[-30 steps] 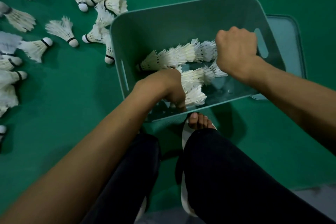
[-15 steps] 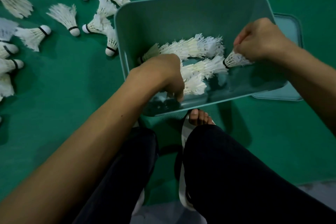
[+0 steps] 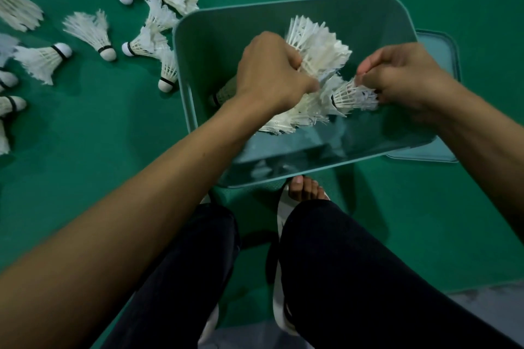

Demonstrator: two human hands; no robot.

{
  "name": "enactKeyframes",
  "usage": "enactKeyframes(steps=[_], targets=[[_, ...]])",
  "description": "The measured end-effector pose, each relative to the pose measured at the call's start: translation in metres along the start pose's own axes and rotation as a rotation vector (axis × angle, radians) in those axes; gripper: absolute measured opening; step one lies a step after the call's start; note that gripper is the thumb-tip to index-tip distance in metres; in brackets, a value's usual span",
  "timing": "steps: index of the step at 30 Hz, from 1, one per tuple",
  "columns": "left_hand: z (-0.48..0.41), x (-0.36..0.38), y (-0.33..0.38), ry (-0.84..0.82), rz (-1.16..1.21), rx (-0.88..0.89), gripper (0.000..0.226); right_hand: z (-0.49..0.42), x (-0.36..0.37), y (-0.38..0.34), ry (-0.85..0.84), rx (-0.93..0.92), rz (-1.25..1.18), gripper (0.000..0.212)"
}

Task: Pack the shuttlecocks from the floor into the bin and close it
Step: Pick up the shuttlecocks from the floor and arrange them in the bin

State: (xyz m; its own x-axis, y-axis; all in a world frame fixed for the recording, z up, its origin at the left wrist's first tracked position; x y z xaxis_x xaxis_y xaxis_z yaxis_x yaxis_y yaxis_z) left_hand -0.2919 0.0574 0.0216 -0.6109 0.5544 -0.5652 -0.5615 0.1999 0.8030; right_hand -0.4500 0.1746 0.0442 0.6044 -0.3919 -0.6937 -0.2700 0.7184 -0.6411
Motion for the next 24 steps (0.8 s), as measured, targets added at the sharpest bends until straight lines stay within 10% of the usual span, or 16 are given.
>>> enactKeyframes(steps=[15,24], targets=[[-0.010,0.039,-0.004,0.058,-0.090,0.057,0.053,0.006,0.013,0.015,0.013,-0.288,-0.127,0.016],[-0.014,0.036,-0.006,0.062,-0.188,0.139,0.055,0.014,0.009,0.009,0.266,-0.308,0.280,0.012]])
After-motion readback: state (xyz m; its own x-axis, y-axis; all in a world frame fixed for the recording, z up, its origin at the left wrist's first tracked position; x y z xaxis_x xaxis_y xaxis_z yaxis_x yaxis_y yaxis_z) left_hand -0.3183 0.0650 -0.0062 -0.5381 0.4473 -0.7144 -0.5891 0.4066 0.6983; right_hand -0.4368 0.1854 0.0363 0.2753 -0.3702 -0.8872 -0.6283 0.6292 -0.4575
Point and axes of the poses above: each hand's wrist, its own z-axis away from the middle knuckle, its own x-axis out of the palm, y = z × x, the point moved 1 cm from there along -z, towards the middle knuckle, and after that the axes turned 8 degrees about y, right-handed, at the moved point
